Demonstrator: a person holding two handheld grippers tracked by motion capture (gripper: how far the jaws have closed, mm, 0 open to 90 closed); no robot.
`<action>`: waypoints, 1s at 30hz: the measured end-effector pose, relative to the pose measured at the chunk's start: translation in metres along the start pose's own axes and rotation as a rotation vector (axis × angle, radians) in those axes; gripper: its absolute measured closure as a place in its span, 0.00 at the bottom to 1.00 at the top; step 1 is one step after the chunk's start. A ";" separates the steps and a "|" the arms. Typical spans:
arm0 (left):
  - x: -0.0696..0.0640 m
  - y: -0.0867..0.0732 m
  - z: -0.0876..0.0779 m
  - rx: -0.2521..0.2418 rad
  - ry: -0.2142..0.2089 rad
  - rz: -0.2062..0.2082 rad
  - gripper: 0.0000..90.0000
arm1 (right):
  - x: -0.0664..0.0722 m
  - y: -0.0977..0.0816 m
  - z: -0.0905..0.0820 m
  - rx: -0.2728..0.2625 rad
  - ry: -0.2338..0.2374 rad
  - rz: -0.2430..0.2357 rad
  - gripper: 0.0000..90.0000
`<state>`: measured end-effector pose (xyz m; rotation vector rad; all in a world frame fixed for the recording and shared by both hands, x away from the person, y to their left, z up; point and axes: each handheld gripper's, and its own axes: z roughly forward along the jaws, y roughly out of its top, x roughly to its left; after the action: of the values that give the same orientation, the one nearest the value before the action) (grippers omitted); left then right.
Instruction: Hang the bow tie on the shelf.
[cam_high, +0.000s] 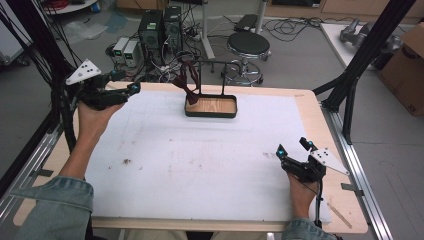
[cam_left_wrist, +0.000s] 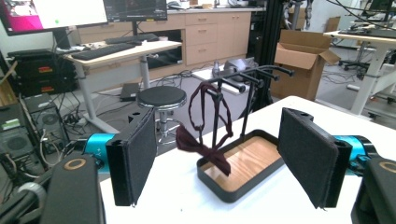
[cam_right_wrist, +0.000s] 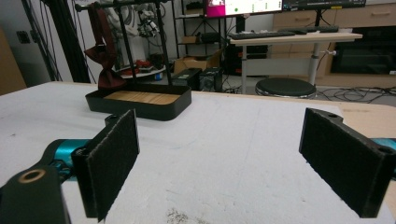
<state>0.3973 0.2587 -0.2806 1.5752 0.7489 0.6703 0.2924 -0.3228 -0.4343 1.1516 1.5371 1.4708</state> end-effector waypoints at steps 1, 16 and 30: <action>-0.001 -0.002 -0.004 -0.001 0.003 0.003 0.32 | 0.000 0.000 0.000 0.000 0.000 -0.001 0.12; -0.008 -0.052 -0.044 0.039 0.060 0.034 0.30 | 0.000 0.000 0.000 0.001 -0.001 0.001 0.12; -0.012 -0.101 -0.062 0.096 0.110 0.002 0.28 | 0.000 0.000 0.000 0.002 -0.001 -0.002 0.12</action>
<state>0.3326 0.2963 -0.3734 1.6366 0.8723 0.7365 0.2924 -0.3229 -0.4345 1.1517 1.5386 1.4680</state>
